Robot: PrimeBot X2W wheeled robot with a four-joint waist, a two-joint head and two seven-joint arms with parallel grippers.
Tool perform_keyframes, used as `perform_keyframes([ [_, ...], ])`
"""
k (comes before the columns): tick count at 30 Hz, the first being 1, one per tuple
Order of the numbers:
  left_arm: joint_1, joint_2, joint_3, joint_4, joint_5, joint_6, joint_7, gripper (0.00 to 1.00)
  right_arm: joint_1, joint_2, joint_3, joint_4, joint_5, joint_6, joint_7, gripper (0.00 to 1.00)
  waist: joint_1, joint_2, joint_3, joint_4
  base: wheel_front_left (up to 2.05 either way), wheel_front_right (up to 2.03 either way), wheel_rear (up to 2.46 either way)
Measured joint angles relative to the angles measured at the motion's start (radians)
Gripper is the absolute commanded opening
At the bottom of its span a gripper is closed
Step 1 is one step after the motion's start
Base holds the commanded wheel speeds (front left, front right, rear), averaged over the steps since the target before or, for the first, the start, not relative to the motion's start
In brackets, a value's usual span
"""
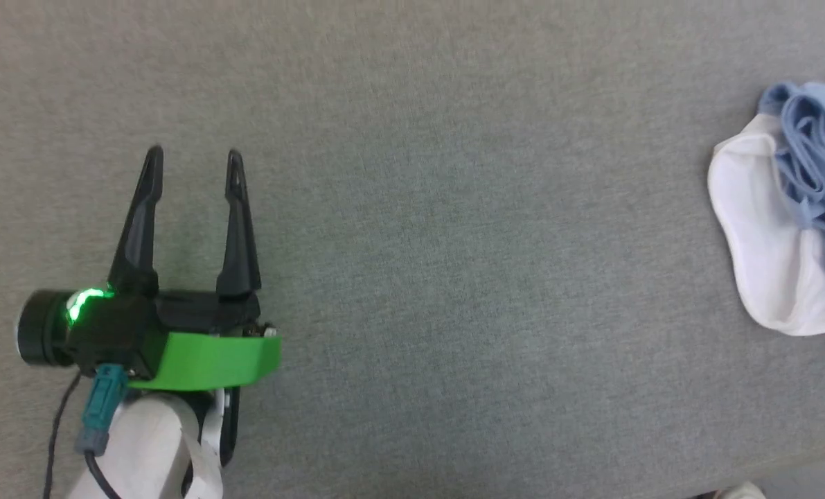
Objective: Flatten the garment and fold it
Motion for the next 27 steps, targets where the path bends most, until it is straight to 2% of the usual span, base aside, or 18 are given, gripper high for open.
perform_keyframes([
  [3, 0.035, -0.021, 0.01, 0.025, -0.017, 0.003, -0.014, 1.0, 0.043, 0.027, -0.028, -0.044, 0.013, 0.0, -0.018, 1.0, 0.0, 0.0, -0.047, 0.006, 0.0, 0.0, 0.0],
  [7, 0.101, -0.033, 0.025, 0.046, -0.048, 0.004, -0.024, 1.0, 0.137, 0.112, -0.052, -0.145, 0.055, 0.0, -0.022, 1.0, -0.0001, 0.0, -0.121, 0.016, 0.0, 0.0, 0.0],
  [11, 0.151, -0.05, 0.027, 0.061, -0.06, 0.001, -0.027, 1.0, 0.25, 0.205, -0.061, -0.306, 0.094, 0.0, -0.041, 1.0, -0.0002, 0.0, -0.195, 0.027, 0.0, 0.0, 0.0],
  [18, 0.227, -0.074, 0.034, 0.082, -0.078, -0.008, -0.029, 1.0, 0.473, 0.339, 0.007, -0.623, 0.146, 0.0, -0.109, 1.0, -0.0002, 0.0, -0.313, 0.06, 0.0, 0.0, 0.0],
  [21, 0.255, -0.077, 0.034, 0.088, -0.084, -0.015, -0.031, 1.0, 0.551, 0.39, 0.026, -0.723, 0.131, 0.0, -0.157, 1.0, -0.0002, -0.0001, -0.352, 0.078, 0.0, 0.0, 0.0],
  [27, 0.297, -0.089, 0.034, 0.097, -0.09, -0.027, -0.032, 1.0, 0.673, 0.515, 0.052, -0.843, 0.001, 0.0, -0.241, 1.0, -0.0002, 0.0, -0.408, 0.125, 0.0, 0.0, 0.0],
])
